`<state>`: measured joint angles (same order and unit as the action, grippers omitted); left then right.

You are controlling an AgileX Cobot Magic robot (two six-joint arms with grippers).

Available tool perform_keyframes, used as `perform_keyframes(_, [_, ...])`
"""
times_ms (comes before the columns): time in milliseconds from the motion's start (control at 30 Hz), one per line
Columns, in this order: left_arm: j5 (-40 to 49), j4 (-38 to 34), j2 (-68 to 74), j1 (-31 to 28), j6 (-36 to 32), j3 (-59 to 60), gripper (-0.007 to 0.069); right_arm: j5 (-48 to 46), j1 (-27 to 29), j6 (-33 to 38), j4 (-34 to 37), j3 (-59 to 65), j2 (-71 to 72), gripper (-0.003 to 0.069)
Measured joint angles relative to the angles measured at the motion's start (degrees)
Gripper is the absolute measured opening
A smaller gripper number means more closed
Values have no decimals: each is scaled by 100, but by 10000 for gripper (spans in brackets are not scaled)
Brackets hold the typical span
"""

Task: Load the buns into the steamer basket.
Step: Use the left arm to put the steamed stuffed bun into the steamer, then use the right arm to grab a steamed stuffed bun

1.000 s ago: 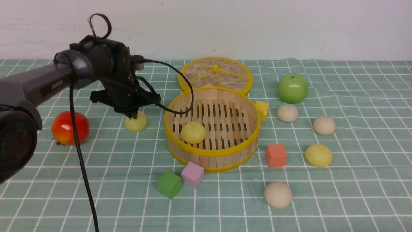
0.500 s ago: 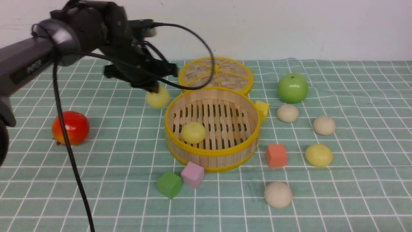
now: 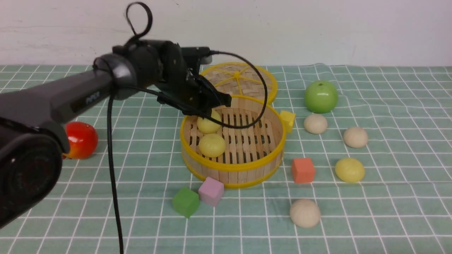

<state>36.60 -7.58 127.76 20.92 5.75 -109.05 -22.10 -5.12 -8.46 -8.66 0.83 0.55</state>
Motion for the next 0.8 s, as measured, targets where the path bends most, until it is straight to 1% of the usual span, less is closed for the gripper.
perform_keyframes(67, [-38,31,49,0,78,0,24,0,0,0,0,0,0,240])
perform_keyframes(167, [-57,151,30,0,216,0,94,0,0,0,0,0,0,240])
perform_keyframes(300, [224,367,-101,0,281,0,241,0,0,0,0,0,0,240])
perform_keyframes(333, [381,402,-199,-2,286,0,288,0,0,0,0,0,0,240])
perform_keyframes(467, [884,616,-866,-15,281,0,375,0,0,0,0,0,0,240])
perform_keyframes(600, [1421,758,-1707,-98,278,0,384,0,0,0,0,0,0,240])
perform_keyframes(633, [1668,758,-2120,-168,278,0,370,0,0,0,0,0,0,240])
perform_keyframes(667, [1700,758,-2172,-178,278,0,363,0,0,0,0,0,0,240])
perform_keyframes(767, [2306,758,-3010,-332,271,0,288,0,0,0,0,0,0,240])
perform_keyframes(800, [2532,758,-3276,-383,264,0,242,0,0,0,0,0,0,240])
